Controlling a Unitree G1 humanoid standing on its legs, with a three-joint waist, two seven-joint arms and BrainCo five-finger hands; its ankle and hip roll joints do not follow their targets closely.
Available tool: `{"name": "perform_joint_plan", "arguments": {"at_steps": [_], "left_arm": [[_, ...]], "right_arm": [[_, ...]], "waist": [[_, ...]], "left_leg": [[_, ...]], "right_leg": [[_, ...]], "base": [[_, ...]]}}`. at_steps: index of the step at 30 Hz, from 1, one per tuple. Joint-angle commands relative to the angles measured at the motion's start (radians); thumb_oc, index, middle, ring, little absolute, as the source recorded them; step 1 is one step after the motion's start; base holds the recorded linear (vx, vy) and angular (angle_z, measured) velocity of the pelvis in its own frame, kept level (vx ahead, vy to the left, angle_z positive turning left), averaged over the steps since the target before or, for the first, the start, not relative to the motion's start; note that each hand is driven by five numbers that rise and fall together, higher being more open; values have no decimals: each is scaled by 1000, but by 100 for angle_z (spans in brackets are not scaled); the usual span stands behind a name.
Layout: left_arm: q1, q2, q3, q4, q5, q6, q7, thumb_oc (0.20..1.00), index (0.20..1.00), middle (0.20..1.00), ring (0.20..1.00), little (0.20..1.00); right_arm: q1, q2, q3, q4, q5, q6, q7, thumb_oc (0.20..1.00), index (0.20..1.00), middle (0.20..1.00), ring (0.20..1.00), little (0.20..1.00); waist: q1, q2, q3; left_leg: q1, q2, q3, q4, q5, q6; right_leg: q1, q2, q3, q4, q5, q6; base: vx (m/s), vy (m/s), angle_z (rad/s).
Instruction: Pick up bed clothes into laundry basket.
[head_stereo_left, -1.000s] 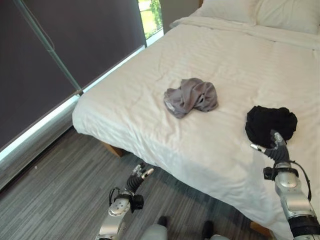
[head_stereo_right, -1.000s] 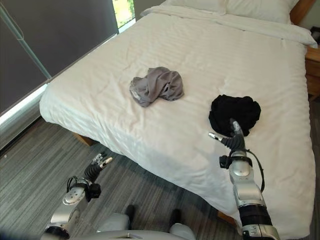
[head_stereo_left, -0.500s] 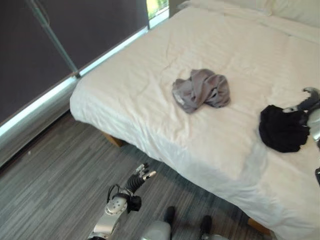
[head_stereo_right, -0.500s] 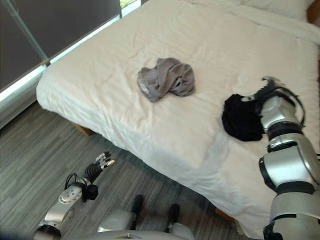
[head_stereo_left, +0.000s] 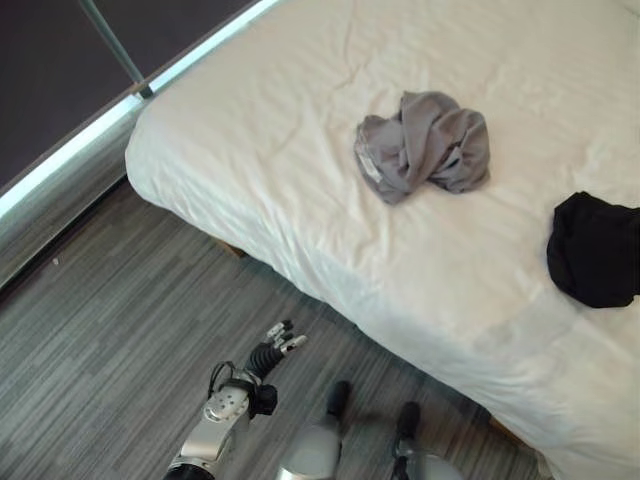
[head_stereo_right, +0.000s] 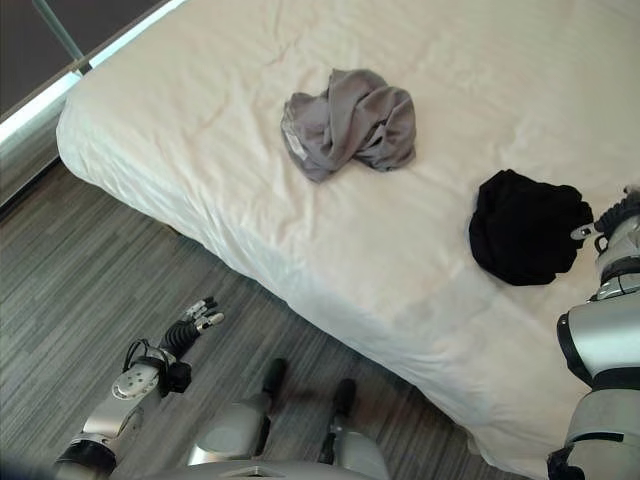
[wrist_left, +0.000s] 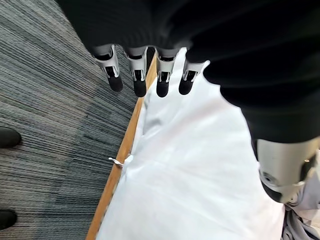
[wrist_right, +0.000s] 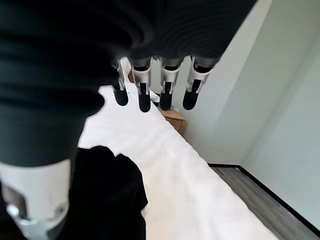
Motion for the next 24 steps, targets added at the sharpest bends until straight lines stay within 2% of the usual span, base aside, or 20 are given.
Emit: {"name": "perform_joint_plan", "arguments": {"at_steps": [1,6,9,10,11,15,16,18,19,21,24], "left_arm": [[-2,39,-3,-106,-28,-35,2,1000,1000,1000,1000,1000],[8,44,2,-131,-35,-46,23,1000,1000,1000,1000,1000],[17,52,29,-166,-55,-50,44,1000,1000,1000,1000,1000],[18,52,30,-167,-55,-50,44,1000,1000,1000,1000,1000],[17,51,35,-165,-56,-50,46,1000,1000,1000,1000,1000],[40,36,129,-187,-35,-57,88,1000,1000,1000,1000,1000],[54,90,211,-254,88,-70,133,1000,1000,1000,1000,1000],[40,154,302,-294,182,-83,176,1000,1000,1000,1000,1000],[40,156,302,-295,182,-82,176,1000,1000,1000,1000,1000],[-26,200,349,-273,193,-90,206,1000,1000,1000,1000,1000],[-182,317,348,-303,233,-99,231,1000,1000,1000,1000,1000]], "right_arm": [[-86,-77,95,-30,34,11,-41,1000,1000,1000,1000,1000],[-90,-52,82,-94,111,-12,-66,1000,1000,1000,1000,1000],[-67,-35,28,-108,237,-35,-71,1000,1000,1000,1000,1000],[-66,-34,27,-109,237,-35,-71,727,727,727,727,727],[-60,-32,25,-108,240,-36,-69,200,200,200,200,200],[27,90,34,-205,177,-41,-59,200,200,200,200,200],[111,126,15,-353,159,-46,-61,200,200,200,200,200],[234,157,-32,-540,161,-59,-59,200,200,200,200,200],[239,157,-37,-545,159,-57,-59,200,200,200,200,200],[356,186,-89,-711,157,-54,-49,200,200,200,200,200],[480,234,-153,-777,178,-62,-35,200,200,200,200,200]], "waist": [[26,-12,25],[38,-9,71],[54,3,121],[54,2,120],[56,4,128],[52,5,143],[46,5,143],[31,5,137],[33,3,136],[15,-1,125],[-5,1,106]], "left_leg": [[-31,43,-55,-22,55,-21],[-87,46,-62,-22,73,-25],[-162,50,-77,-22,97,-38],[-164,50,-77,-22,97,-38],[-174,52,-78,-22,100,-41],[-188,58,-63,-22,99,-39],[-167,58,-54,-22,87,-39],[-148,60,-46,-22,78,-41],[-151,59,-46,-22,83,-40],[-133,62,-37,-22,75,-42],[-115,63,-33,-22,66,-44]], "right_leg": [[40,-39,11,14,52,27],[-22,-30,19,14,69,26],[-92,-23,15,14,81,27],[-93,-23,16,14,81,27],[-102,-22,16,14,83,28],[-132,-10,39,14,89,29],[-114,-8,45,14,78,27],[-99,-8,47,14,68,27],[-102,-10,47,14,70,28],[-90,-12,46,14,64,27],[-71,-17,38,14,58,29]], "base": [[-59,-18,4],[-39,-17,0],[-64,-25,2],[-32,-7,12],[-28,-13,10],[8,32,-7],[46,61,-18],[38,45,-17],[36,19,-11],[10,19,-13],[6,9,-9]]}}
